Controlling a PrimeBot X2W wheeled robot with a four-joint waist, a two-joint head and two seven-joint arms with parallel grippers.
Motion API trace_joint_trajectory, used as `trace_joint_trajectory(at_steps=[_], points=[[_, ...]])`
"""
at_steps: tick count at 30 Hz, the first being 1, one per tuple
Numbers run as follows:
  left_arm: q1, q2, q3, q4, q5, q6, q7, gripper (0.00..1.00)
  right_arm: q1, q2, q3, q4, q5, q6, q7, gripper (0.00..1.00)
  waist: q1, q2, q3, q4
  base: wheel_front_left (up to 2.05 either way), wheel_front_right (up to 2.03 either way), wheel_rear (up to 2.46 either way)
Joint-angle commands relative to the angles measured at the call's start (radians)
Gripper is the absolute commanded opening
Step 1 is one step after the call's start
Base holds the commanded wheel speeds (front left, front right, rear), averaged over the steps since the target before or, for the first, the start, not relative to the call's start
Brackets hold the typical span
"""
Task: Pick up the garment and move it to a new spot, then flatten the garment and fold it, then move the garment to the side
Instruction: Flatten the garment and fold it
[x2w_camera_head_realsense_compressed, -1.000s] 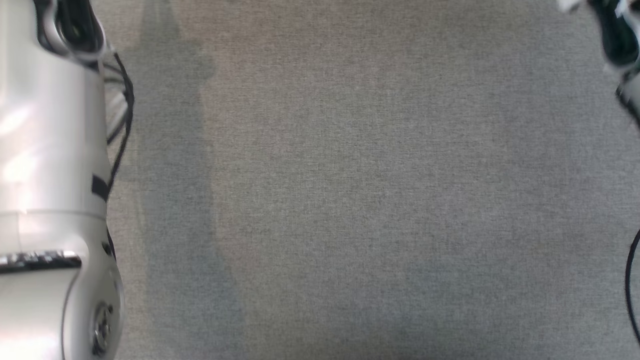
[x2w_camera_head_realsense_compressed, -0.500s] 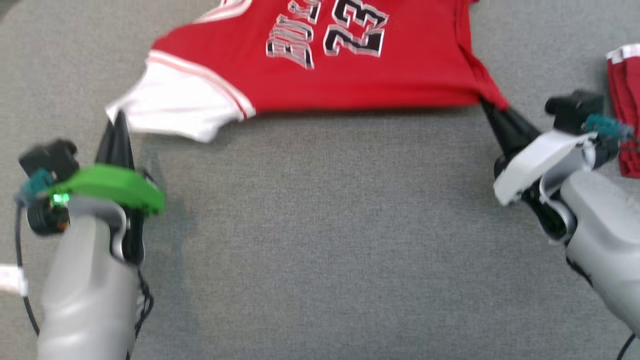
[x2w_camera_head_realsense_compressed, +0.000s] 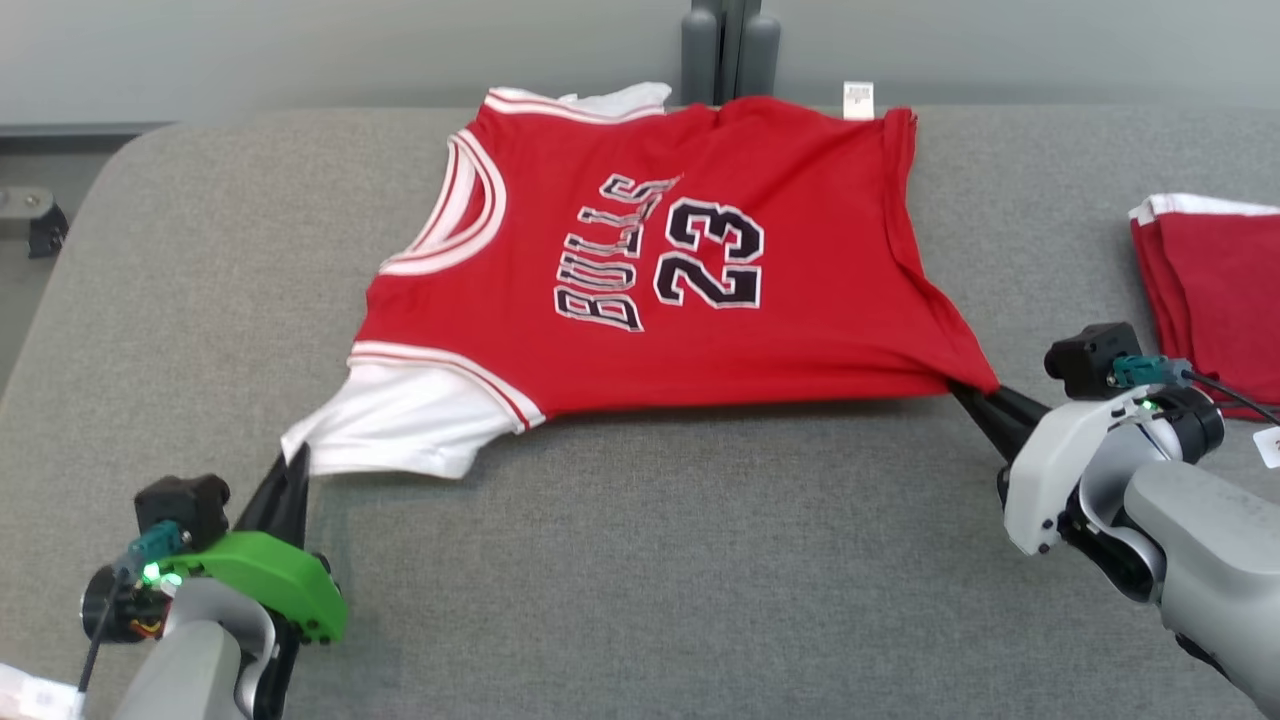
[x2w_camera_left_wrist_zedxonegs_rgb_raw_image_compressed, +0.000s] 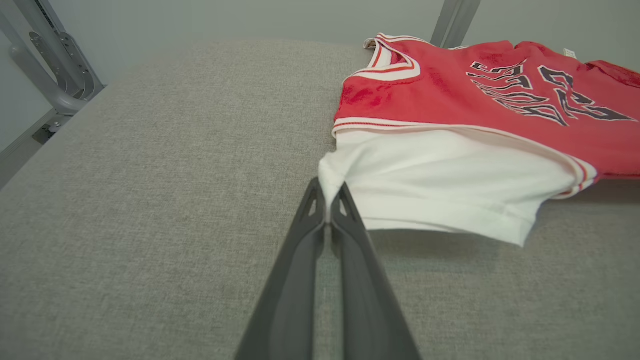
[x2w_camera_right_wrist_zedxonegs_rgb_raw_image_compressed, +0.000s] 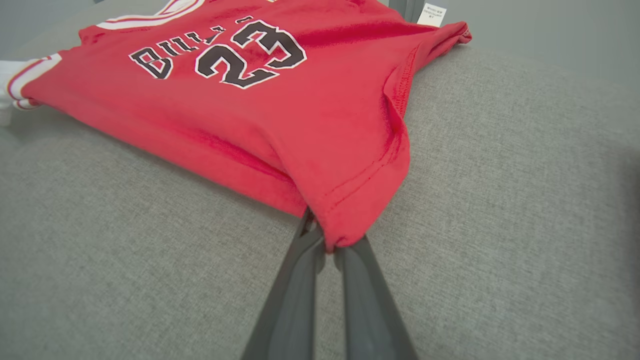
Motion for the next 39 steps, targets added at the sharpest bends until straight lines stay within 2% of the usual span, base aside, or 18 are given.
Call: trace_joint_trajectory(at_steps=[1, 12, 18, 23, 32, 39], points=[[0.033, 0.022, -0.013, -0.01, -0.015, 0.003, -0.003, 0.0, 0.013, -0.026, 0.017, -0.009, 0.025, -0.002, 0.018, 0.0, 0.0, 0.0, -0.052, 0.0, 0.0, 0.0, 0.0], [0.207, 0.128, -0.13, -0.151, -0.116, 0.003, 0.067, 0.0, 0.035, -0.161, 0.183, -0.164, 0.197, -0.002, 0.215, 0.0, 0.0, 0.0, -0.166, -0.028, 0.0, 0.0, 0.0], [0.304, 0.193, -0.137, -0.274, -0.155, 0.003, 0.134, 0.0, 0.052, -0.23, 0.222, -0.266, 0.278, -0.002, 0.349, 0.0, 0.0, 0.0, -0.187, -0.029, 0.0, 0.0, 0.0], [0.373, 0.238, -0.142, -0.39, -0.169, 0.022, 0.2, 0.0, 0.066, -0.269, 0.231, -0.325, 0.331, -0.002, 0.431, 0.0, 0.0, 0.0, -0.194, -0.026, 0.0, 0.0, 0.0], [0.336, 0.268, -0.14, -0.515, -0.138, 0.083, 0.249, 0.0, 0.011, -0.262, 0.225, -0.337, 0.36, -0.002, 0.451, 0.0, 0.0, 0.0, -0.166, -0.028, 0.0, 0.0, 0.0], [0.197, 0.273, -0.161, -0.483, -0.062, 0.111, 0.271, 0.0, -0.08, -0.235, 0.204, -0.294, 0.38, -0.002, 0.501, 0.0, 0.0, 0.0, -0.085, -0.045, 0.0, 0.0, 0.0]])
